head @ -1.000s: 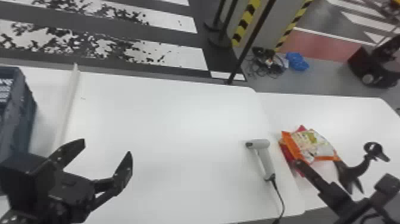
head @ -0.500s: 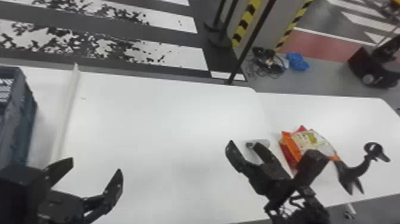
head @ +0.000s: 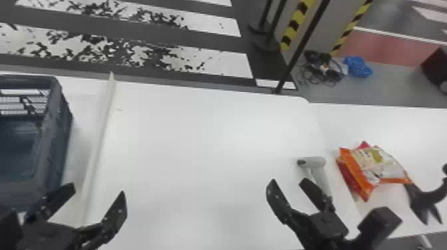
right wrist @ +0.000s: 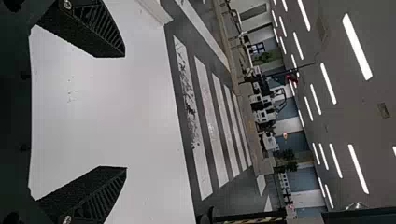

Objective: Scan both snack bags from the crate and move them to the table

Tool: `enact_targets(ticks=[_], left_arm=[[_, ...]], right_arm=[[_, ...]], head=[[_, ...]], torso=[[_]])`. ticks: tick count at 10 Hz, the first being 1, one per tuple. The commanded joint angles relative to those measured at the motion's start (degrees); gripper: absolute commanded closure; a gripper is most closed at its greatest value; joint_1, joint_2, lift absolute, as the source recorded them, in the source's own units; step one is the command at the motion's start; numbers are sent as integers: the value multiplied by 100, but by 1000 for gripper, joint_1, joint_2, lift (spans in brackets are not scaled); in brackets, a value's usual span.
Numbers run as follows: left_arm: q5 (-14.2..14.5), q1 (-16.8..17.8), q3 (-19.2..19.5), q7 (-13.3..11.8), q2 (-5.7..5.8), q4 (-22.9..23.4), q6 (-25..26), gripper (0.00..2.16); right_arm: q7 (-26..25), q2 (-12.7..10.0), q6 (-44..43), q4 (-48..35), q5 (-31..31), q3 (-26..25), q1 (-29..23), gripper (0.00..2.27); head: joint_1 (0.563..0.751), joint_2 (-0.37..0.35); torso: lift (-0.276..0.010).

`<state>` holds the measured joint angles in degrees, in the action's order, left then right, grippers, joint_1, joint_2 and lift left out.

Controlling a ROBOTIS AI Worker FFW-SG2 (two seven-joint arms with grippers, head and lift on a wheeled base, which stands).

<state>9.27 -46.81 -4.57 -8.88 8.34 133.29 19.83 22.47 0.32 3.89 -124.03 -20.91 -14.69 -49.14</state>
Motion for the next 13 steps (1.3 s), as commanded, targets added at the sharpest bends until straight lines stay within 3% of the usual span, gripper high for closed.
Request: enact_targets(ticks=[1, 2, 4, 7, 13], left_arm=[[-92, -171, -79, 61, -8, 13, -264, 80], [-251, -250, -246, 185, -8, -40, -545, 80], [-312, -311, -343, 193, 1, -356, -1143, 83], [-277, -329, -360, 167, 19, -269, -1125, 83], [-207, -250, -316, 176, 80, -330, -1143, 80]], right_arm=[[82, 3, -410, 107, -150, -96, -298, 70], [179, 38, -410, 238, -309, -184, -360, 73], [276, 47, -463, 353, -476, -263, -457, 80], [443, 47, -534, 344, -941, -553, -562, 87], [522, -15, -621, 353, -854, -447, -562, 90]], head=[[695, -236], [695, -251], [695, -309], [695, -350], [695, -350]], torso=[[-87], [-87], [-87], [-87], [-87]])
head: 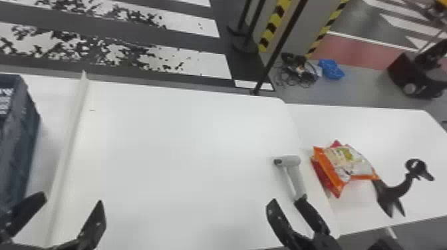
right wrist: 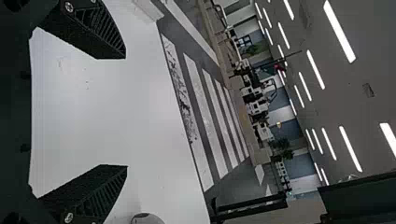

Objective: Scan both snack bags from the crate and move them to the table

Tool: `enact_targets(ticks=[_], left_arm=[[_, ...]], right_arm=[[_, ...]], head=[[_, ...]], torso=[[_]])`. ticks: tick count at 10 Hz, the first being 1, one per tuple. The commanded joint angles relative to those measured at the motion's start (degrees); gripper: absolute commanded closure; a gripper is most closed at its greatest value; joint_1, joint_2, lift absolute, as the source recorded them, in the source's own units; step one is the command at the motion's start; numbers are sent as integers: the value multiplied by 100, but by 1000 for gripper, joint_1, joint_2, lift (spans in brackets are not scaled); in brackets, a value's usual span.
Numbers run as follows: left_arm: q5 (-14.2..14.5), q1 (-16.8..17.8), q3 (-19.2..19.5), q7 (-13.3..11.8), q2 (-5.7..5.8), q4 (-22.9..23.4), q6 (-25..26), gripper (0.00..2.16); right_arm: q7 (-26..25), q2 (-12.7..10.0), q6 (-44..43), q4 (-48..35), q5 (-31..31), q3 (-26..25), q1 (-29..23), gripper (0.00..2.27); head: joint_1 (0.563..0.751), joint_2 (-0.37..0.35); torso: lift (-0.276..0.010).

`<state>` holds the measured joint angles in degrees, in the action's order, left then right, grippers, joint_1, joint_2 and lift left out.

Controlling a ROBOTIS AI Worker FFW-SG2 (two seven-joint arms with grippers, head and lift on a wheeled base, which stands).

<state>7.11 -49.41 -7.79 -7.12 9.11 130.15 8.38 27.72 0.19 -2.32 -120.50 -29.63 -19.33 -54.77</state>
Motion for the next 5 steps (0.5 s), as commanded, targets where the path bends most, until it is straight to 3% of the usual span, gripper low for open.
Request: enact_targets(ticks=[1, 5], left_arm=[[36, 37, 5, 0, 21, -51, 2, 80], [54, 46, -3, -26, 21, -60, -16, 83]], right_arm=[[14, -19, 0, 9, 18, 17, 1, 90], [76, -10, 0, 35, 18, 17, 1, 90]], head=[[695, -350], [695, -350]], torso=[[-87], [-87]])
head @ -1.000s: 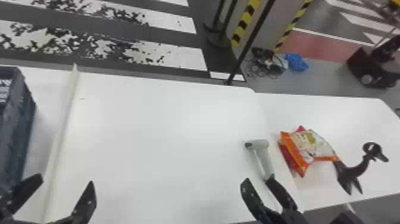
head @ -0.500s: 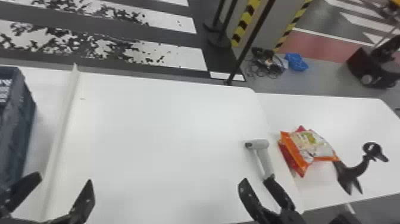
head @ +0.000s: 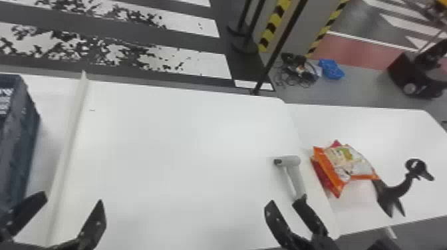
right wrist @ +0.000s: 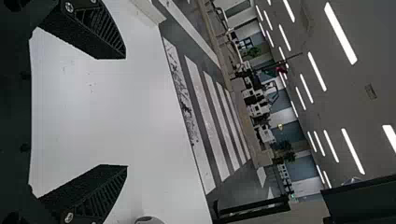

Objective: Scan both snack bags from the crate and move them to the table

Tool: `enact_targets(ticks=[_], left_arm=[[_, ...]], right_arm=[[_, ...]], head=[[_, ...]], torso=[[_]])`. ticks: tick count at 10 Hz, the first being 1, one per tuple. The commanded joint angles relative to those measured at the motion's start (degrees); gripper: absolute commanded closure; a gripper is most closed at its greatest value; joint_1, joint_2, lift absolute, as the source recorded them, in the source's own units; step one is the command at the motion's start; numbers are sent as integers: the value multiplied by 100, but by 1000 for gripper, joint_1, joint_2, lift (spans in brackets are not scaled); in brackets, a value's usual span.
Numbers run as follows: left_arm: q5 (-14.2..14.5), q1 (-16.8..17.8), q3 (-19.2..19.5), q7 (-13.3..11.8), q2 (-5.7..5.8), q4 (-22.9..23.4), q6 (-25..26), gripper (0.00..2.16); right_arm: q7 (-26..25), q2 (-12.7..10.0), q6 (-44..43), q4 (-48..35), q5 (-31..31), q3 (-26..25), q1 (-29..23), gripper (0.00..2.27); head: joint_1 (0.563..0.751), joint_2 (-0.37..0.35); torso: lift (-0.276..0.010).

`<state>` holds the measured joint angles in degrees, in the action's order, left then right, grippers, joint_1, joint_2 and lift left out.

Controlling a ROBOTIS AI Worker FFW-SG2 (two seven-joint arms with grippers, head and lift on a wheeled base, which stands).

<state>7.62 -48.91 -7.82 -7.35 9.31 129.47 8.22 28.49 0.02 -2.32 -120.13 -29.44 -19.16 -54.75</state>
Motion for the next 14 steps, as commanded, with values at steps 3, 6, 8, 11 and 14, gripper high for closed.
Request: enact_targets(ticks=[3, 6, 8, 11, 14], left_arm=[[-6, -57, 0, -3, -26, 25, -35, 83], [-15, -75, 8, -12, -34, 8, -52, 83], [-15, -75, 8, -12, -34, -10, -70, 83], [-15, -84, 8, -3, -34, -36, -176, 83], [-15, -84, 8, -3, -34, -36, -193, 83]], right_arm=[[69, 16, -105, 7, -35, 0, -35, 90], [78, 25, -211, 69, -53, 0, -44, 93], [78, 34, -228, 69, -62, 0, -53, 93], [86, 34, -228, 95, -62, 9, -44, 93], [122, 25, -281, 104, -62, 18, -35, 93]], head=[[695, -350], [695, -350], [695, -350], [695, -350], [695, -350]], torso=[[-87], [-87], [-87], [-87], [-87]])
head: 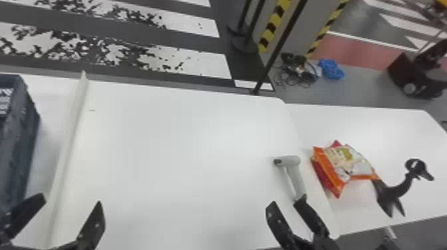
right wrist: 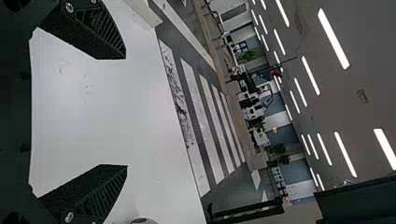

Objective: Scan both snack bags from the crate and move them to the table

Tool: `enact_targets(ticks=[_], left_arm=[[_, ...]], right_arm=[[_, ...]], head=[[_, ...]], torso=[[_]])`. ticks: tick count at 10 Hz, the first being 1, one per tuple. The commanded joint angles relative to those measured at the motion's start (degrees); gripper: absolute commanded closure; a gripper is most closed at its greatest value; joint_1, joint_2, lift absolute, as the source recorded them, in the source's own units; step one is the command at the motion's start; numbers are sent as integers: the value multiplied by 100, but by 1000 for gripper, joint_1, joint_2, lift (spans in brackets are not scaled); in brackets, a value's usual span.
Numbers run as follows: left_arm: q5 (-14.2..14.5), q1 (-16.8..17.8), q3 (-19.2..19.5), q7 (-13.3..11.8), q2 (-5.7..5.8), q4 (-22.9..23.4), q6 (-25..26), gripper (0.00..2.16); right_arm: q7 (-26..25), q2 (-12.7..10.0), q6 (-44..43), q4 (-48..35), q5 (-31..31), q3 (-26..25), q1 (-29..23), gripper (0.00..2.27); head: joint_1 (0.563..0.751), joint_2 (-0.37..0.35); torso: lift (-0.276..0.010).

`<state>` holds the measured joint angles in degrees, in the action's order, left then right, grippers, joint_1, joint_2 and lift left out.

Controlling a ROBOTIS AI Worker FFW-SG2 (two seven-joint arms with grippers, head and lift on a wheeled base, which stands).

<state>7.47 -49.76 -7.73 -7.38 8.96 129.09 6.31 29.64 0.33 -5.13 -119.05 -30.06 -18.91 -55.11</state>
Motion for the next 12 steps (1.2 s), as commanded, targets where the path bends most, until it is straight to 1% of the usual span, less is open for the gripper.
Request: enact_targets(ticks=[1, 12], left_arm=[[0, 1, 0, 0, 0, 2, -2, 83], [70, 54, 9, -26, 27, -42, -2, 80]], right_arm=[[15, -7, -1, -5, 0, 2, 0, 93], [33, -33, -54, -5, 0, 10, -9, 97]], head=[[695, -350], [695, -350]], torso=[[-87], [-87]])
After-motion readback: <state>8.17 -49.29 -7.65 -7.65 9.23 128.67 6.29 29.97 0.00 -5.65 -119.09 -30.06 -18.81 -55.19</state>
